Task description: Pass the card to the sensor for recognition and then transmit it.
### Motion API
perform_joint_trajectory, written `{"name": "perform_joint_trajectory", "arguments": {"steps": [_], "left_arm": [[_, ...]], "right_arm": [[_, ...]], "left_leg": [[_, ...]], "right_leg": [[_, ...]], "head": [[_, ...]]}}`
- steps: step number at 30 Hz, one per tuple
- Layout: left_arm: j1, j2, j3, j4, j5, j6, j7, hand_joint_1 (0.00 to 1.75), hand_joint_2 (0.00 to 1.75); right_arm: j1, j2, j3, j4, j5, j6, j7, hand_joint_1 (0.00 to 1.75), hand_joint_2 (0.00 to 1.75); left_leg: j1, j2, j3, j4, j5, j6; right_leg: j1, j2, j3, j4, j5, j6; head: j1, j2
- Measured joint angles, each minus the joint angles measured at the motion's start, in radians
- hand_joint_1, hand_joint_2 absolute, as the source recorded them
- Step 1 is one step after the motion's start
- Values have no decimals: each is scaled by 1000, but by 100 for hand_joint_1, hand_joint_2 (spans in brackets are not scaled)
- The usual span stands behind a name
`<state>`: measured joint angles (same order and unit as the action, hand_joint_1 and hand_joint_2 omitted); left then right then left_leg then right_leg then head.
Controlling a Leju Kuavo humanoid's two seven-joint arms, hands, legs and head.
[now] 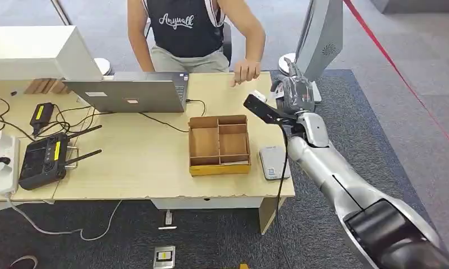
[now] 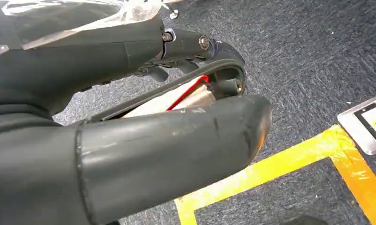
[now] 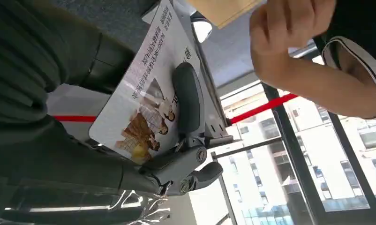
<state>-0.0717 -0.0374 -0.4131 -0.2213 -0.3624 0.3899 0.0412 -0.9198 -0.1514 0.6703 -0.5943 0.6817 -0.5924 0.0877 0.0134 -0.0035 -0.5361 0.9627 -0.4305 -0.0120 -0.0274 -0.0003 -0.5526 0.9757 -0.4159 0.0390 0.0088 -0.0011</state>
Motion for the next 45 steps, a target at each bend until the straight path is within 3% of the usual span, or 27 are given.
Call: {"name": "perform_joint_trajectory", "arguments": {"steps": [18, 20, 32, 45], "left_arm": [[0, 0, -18, -2, 19, 8, 0, 0, 0], [1, 0, -27, -2, 64, 18, -1, 0, 0], [1, 0, -50, -2, 102, 24, 0, 0, 0], [1, 0, -74, -8, 147, 29, 2, 0, 0]], "right_arm": [[13, -20, 8, -6, -9, 2, 23, 175, 175], [85, -71, 11, -66, -15, 21, 65, 175, 175], [207, -155, 9, -134, -40, 45, 97, 175, 175], [321, -183, -2, -153, -43, 89, 95, 175, 175]], "left_leg": [[0, 0, 0, 0, 0, 0], [0, 0, 0, 0, 0, 0], [0, 0, 0, 0, -1, 0], [0, 0, -1, 0, -1, 0]], "right_leg": [[0, 0, 0, 0, 0, 0], [0, 0, 0, -1, 0, 0], [0, 0, 0, -1, 0, 0], [0, 0, 0, -1, 0, 0]], "head": [[0, 0], [0, 0], [0, 0], [0, 0]]}}
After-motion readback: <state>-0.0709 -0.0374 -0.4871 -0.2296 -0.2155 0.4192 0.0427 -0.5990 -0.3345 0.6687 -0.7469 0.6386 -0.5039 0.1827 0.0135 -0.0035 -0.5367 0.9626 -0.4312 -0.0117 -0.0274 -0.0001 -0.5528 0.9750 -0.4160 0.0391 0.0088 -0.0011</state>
